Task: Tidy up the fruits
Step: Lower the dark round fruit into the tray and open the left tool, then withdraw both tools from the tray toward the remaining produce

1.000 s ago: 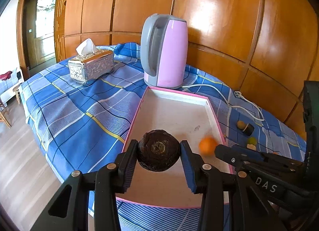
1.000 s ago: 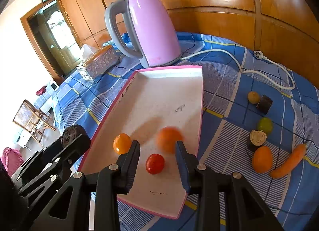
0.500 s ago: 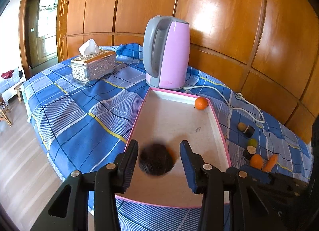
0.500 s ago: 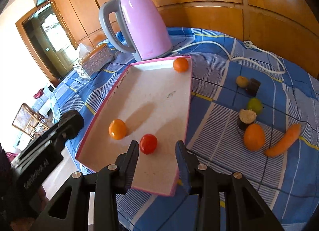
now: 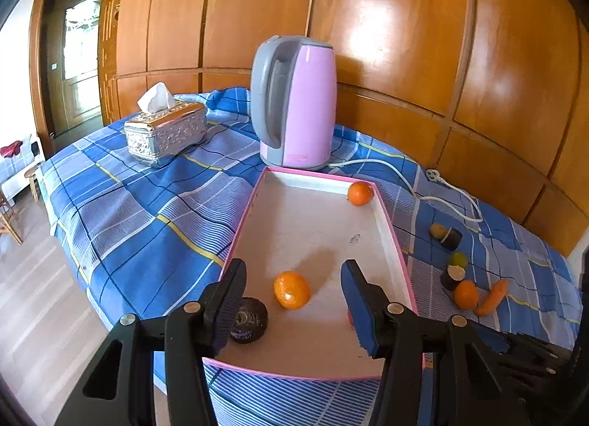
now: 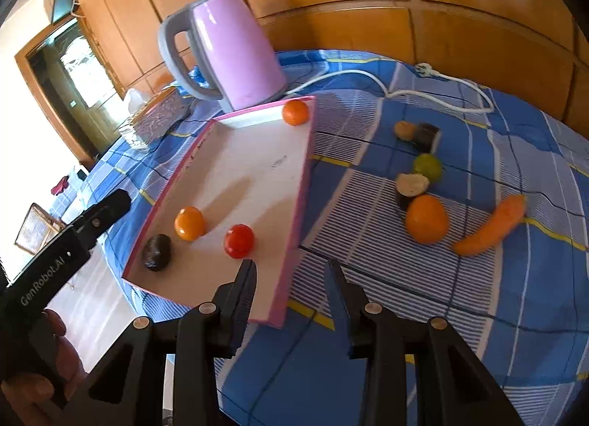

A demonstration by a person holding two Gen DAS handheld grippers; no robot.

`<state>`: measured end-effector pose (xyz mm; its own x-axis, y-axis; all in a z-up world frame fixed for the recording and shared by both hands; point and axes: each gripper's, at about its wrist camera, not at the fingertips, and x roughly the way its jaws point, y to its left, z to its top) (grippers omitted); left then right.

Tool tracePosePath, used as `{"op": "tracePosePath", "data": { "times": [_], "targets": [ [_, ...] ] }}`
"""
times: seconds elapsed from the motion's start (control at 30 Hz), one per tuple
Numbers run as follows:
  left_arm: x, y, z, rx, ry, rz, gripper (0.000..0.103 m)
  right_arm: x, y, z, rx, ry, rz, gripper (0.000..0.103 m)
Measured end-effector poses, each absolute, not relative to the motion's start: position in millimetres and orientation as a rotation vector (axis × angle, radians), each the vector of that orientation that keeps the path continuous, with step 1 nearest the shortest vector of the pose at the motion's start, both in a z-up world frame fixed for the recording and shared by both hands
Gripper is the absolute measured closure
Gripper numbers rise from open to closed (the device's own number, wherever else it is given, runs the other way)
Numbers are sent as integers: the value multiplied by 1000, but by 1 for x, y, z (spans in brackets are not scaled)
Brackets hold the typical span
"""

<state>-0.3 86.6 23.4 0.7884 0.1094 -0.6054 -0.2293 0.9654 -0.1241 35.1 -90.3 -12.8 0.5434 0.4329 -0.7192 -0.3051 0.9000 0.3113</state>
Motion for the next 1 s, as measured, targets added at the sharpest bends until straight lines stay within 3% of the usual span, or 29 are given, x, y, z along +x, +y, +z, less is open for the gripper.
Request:
{"op": "tracePosePath", "data": {
  "times": [1.0],
  "targets": [
    [-4, 27, 28, -43, 639, 83, 49, 24, -175, -31, 291, 875, 265, 62]
  ]
}}
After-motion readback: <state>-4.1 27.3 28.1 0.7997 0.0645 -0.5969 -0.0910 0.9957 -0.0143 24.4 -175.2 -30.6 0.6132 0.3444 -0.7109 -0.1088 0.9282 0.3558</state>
